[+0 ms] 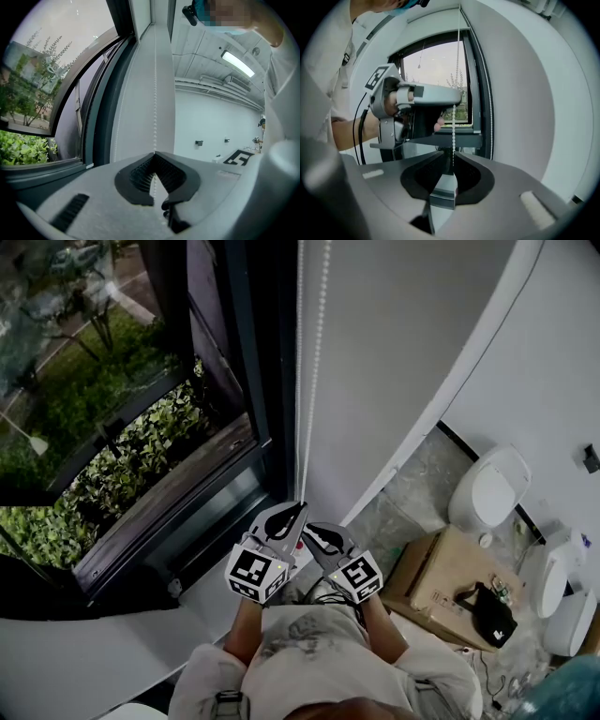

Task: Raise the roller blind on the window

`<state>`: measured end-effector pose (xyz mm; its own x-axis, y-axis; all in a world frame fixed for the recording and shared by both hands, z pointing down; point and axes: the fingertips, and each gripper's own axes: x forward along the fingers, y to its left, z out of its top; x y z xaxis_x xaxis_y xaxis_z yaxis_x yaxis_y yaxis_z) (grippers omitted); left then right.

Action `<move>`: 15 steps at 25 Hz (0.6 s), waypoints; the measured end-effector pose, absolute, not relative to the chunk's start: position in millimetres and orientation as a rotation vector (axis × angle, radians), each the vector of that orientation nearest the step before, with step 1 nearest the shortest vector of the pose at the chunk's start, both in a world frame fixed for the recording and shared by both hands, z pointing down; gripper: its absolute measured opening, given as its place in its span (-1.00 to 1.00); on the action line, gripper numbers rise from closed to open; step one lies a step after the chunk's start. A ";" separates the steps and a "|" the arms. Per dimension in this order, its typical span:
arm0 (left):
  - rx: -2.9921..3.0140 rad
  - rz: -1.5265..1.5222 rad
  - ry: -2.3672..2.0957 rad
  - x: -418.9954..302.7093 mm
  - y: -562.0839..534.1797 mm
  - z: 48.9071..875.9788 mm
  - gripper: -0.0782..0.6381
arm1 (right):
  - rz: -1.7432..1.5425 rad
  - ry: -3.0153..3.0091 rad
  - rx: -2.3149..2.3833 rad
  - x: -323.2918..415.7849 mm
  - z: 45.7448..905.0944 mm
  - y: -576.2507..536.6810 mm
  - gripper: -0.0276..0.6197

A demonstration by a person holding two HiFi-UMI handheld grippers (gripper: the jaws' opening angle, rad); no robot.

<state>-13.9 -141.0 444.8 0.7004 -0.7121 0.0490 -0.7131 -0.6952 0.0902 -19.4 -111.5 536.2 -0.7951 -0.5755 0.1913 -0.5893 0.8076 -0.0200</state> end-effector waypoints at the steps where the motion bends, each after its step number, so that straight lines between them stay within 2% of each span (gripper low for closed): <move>1: 2.802 0.016 -1.179 -14.3 -140.9 444.8 -0.75 | 0.107 -2.833 0.923 -17.8 527.6 -110.8 -0.69; 15: 2.807 0.008 -1.175 -18.0 -137.4 445.4 -0.75 | -0.066 -3.080 0.981 -3.9 395.2 -107.4 -0.69</move>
<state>-18.0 -137.4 445.4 0.7023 -0.7106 0.0430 -0.7111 -0.6975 0.0887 -3.9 -107.4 395.2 -0.8121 -0.5750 -0.0998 -0.5787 0.8155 0.0109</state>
